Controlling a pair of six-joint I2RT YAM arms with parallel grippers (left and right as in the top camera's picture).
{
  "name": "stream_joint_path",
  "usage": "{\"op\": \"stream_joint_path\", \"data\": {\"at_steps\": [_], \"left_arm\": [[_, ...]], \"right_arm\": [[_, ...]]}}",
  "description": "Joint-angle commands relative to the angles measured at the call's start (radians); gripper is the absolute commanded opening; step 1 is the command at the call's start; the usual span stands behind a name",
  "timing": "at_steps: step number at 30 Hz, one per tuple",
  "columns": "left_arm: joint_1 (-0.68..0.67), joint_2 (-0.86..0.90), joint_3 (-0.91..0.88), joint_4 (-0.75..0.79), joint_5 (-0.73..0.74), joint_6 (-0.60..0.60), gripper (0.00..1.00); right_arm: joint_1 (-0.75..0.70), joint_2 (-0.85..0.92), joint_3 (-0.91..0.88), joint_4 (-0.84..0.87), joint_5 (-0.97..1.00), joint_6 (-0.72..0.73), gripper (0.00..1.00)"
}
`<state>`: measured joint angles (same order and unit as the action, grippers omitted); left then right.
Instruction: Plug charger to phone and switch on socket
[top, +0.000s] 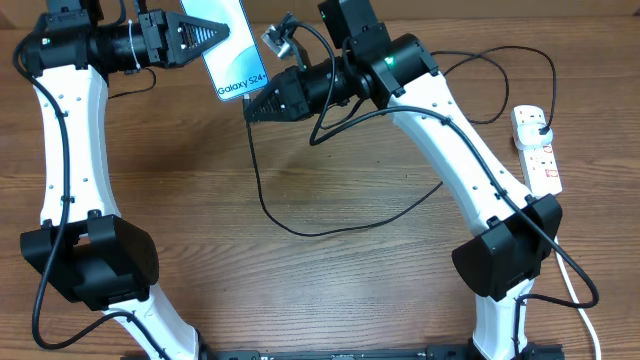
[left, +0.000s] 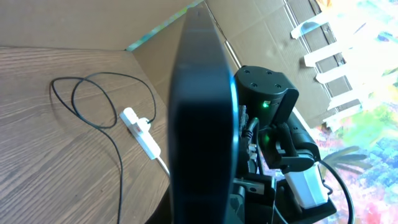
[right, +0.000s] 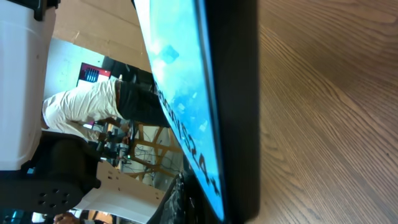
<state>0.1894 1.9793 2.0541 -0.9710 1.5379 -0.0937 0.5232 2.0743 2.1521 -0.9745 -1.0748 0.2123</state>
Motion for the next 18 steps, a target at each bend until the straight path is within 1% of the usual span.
{"op": "stream_joint_path", "data": {"at_steps": [1,18], "left_arm": [[-0.010,-0.010,0.010,0.001,0.045,0.027,0.04],[-0.034,-0.010,0.010,0.000,0.045,0.026,0.04]], "right_arm": [[-0.038,0.002,0.000,0.011,-0.028,-0.008,0.04],[-0.053,0.002,0.000,0.025,-0.073,-0.008,0.04]]}}
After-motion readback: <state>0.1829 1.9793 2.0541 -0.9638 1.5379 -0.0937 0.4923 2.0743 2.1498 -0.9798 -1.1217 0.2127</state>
